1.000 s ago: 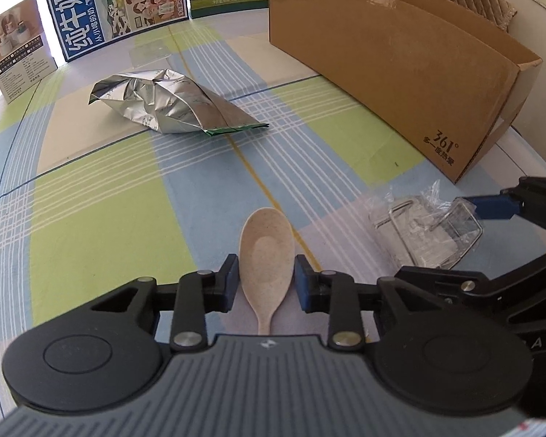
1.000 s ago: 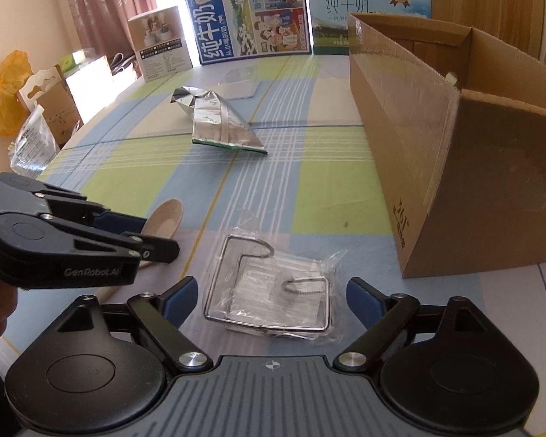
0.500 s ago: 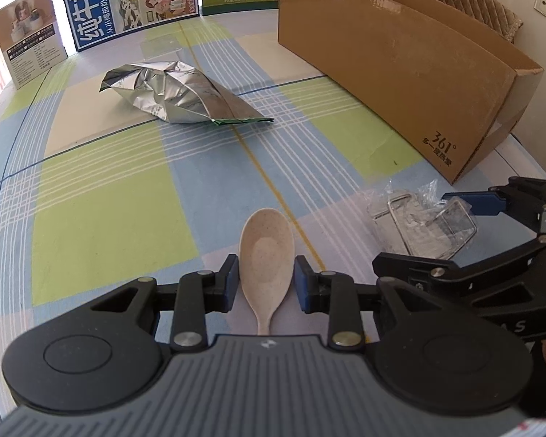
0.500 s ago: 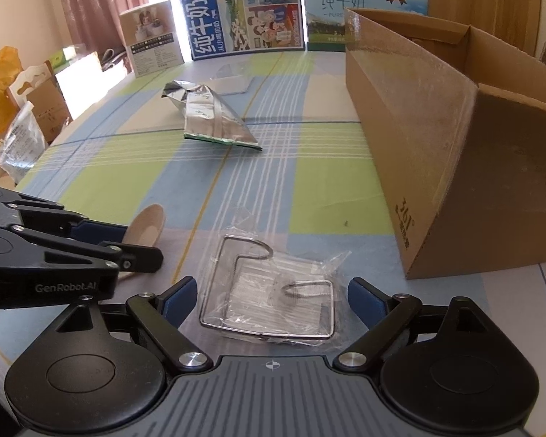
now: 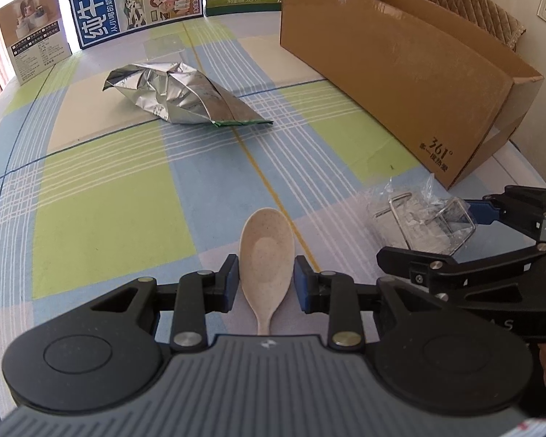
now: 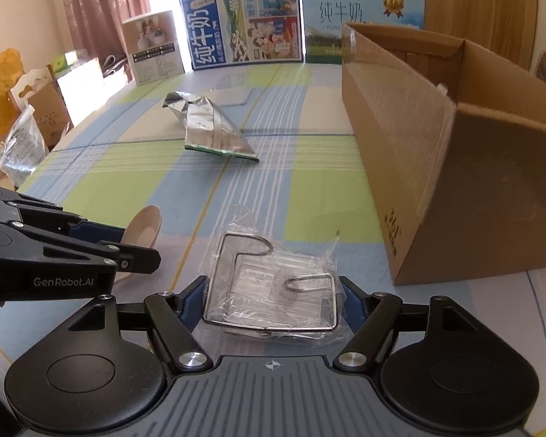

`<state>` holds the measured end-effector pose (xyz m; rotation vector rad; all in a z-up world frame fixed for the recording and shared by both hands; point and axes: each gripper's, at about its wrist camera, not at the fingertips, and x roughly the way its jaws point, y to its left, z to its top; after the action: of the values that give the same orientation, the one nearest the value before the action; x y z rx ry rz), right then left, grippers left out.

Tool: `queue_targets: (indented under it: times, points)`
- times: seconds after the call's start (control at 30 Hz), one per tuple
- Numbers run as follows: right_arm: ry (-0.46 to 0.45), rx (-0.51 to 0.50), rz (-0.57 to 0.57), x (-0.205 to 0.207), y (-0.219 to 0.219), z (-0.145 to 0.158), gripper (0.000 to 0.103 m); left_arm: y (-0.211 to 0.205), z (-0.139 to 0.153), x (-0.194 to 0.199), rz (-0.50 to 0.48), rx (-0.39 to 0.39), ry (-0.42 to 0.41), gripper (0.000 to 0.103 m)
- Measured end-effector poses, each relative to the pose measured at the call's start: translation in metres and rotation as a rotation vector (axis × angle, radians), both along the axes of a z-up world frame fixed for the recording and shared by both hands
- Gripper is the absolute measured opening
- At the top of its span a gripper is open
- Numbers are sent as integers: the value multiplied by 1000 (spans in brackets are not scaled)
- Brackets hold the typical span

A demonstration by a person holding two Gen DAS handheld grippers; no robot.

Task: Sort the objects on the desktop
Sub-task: 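Lift the spoon and wire rack and hold them above the table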

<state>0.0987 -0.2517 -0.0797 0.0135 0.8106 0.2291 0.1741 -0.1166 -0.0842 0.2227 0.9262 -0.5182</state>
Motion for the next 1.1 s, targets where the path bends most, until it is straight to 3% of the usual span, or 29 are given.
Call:
queue_targets:
  times: [0.53,0.97,1.03,1.07,1.1]
  points:
    - [-40,-4,-7,-19,-7,23,71,-1,29,-16,8,-20,-44,27]
    - [23,12,-28,-8,-12,7,71,-11,-2,-10,-28,31,-18,27]
    - [32,21,-34,-6,-13,5,71,-12,-5,-10,-26,42,-22,32]
    - [33,26,-37,-6,-13,5,71,-13,-6,-10,-27,50,-27,42]
    - [35,30,-39,-5,-13,4,71,-14,-7,-11,-28,56,-33,46]
